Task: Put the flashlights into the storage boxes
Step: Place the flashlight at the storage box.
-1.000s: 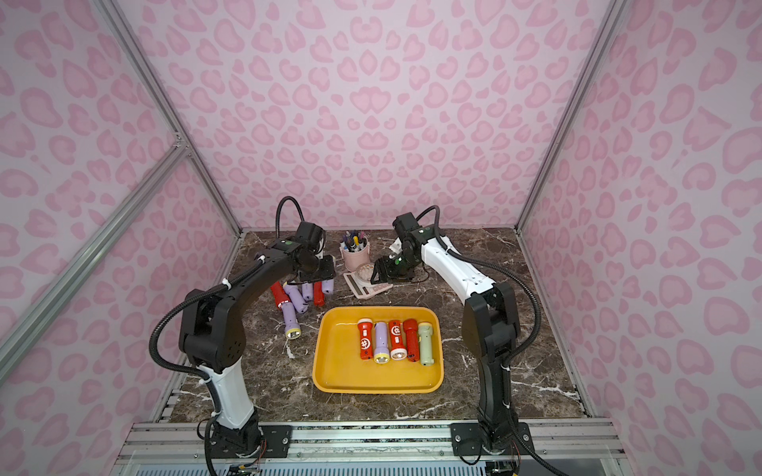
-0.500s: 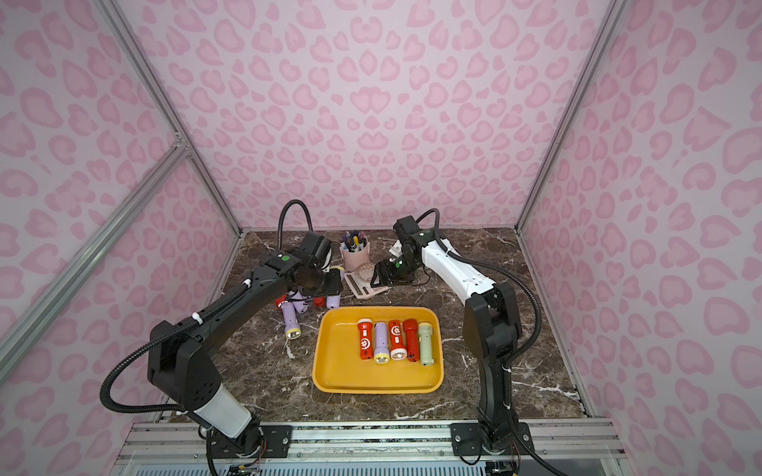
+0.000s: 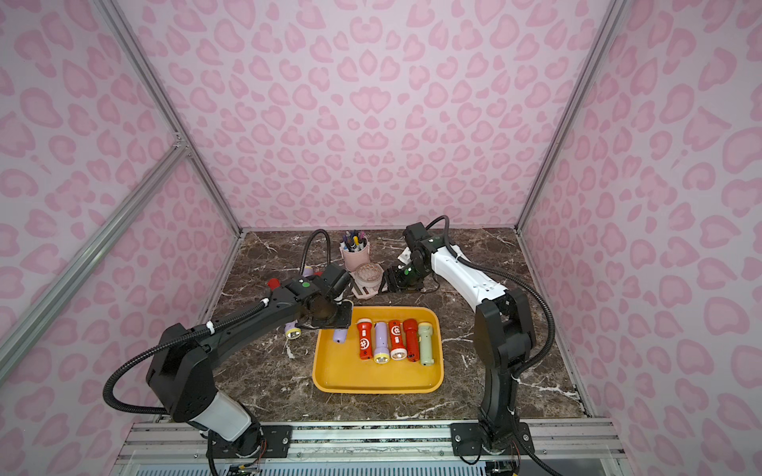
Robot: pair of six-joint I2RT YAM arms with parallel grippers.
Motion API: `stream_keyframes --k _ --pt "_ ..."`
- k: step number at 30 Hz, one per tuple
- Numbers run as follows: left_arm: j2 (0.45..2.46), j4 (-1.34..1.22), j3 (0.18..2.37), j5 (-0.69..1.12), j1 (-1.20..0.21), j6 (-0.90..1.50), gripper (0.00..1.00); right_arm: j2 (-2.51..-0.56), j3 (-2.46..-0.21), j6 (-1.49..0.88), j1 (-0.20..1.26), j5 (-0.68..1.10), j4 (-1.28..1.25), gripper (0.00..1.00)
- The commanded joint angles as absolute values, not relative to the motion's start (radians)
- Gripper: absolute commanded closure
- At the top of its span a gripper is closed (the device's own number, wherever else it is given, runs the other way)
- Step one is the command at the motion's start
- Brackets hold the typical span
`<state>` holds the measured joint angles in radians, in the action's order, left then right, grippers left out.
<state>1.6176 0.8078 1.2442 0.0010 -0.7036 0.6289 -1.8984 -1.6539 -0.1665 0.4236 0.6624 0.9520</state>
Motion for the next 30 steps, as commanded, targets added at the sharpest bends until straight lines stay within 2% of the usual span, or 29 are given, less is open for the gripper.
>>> stream_keyframes --k 1,20,29,30 --pt "1.633 0.768 1.228 0.007 -0.716 0.665 0.69 -1.887 -1.636 -0.176 0.421 0.671 0.95 0.36" --pt "1.749 0.655 1.155 0.028 -0.749 0.693 0.71 -1.803 -1.541 -0.184 0.381 0.672 0.913 0.36" --pt "1.795 0.634 1.17 0.028 -0.75 0.688 0.65 -1.798 -1.532 -0.189 0.358 0.67 0.906 0.36" --pt "1.795 0.634 1.172 0.026 -0.75 0.686 0.58 -1.798 -1.531 -0.189 0.356 0.67 0.907 0.36"
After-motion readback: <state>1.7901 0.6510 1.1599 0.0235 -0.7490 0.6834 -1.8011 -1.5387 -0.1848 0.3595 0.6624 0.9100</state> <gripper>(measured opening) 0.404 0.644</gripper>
